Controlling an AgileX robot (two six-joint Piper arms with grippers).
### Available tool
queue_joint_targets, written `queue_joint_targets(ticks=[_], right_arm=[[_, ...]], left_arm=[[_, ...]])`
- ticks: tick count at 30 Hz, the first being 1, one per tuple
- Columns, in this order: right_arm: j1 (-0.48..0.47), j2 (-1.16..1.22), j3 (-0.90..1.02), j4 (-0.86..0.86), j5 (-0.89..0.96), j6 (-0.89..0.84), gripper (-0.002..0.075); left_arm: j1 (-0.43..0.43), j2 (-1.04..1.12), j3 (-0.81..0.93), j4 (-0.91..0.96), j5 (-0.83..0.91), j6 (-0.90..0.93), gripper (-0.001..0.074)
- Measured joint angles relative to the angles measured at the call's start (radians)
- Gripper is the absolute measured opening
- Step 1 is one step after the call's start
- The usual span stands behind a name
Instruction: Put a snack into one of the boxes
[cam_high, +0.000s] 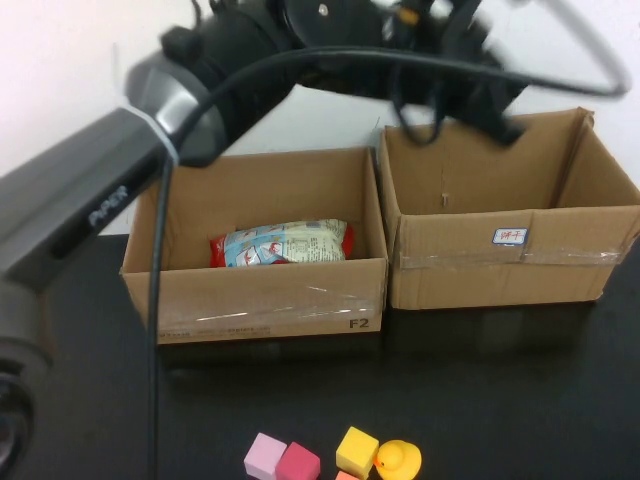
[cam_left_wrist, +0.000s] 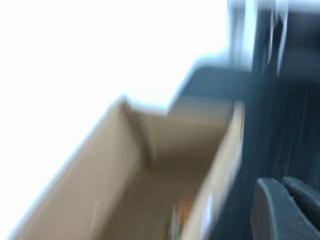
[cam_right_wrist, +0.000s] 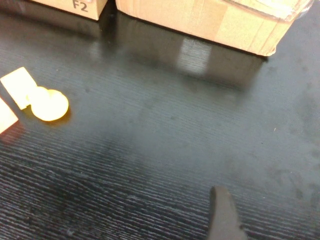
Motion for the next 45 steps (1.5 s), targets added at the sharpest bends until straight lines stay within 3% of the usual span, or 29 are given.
queue_joint_targets(ticks=[3, 6, 8, 12, 17, 23, 30, 38, 45], right_arm=[[0.000, 0.000, 0.000, 0.000, 0.000, 0.000, 0.0340], [0.000, 0.000, 0.000, 0.000, 0.000, -0.004, 0.0199], [0.000, 0.000, 0.000, 0.002, 0.000, -0.019, 0.0087], [0.000, 0.000, 0.000, 0.029, 0.000, -0.066, 0.0015], [0.000, 0.000, 0.000, 0.146, 0.000, -0.201, 0.0001], [0.000, 0.000, 0.000, 0.221, -0.002, -0.271, -0.0001], [0.000, 0.000, 0.000, 0.278, -0.032, -0.315, -0.0001], [0.000, 0.000, 0.000, 0.319, -0.037, -0.341, -0.0001], [0.000, 0.000, 0.000, 0.463, -0.097, -0.445, -0.0001]], left_arm=[[0.005, -0.015, 0.000, 0.321, 0.190, -0.246, 0.0001], [0.011, -0.027, 0.000, 0.583, 0.316, -0.437, 0.0000], [0.016, -0.039, 0.000, 0.683, 0.369, -0.526, 0.0000], [0.018, -0.086, 0.000, 0.764, 0.438, -0.605, 0.0000], [0.018, -0.178, 0.012, 0.770, 0.451, -0.629, 0.0000], [0.018, -0.382, 0.172, 0.786, 0.357, -0.659, 0.0000], [0.018, -0.699, 0.570, 0.788, 0.205, -0.670, -0.0001], [0.018, -1.063, 1.080, 0.764, -0.082, -0.671, -0.0001], [0.018, -1.317, 1.331, 0.756, -0.198, -0.697, -0.0001]])
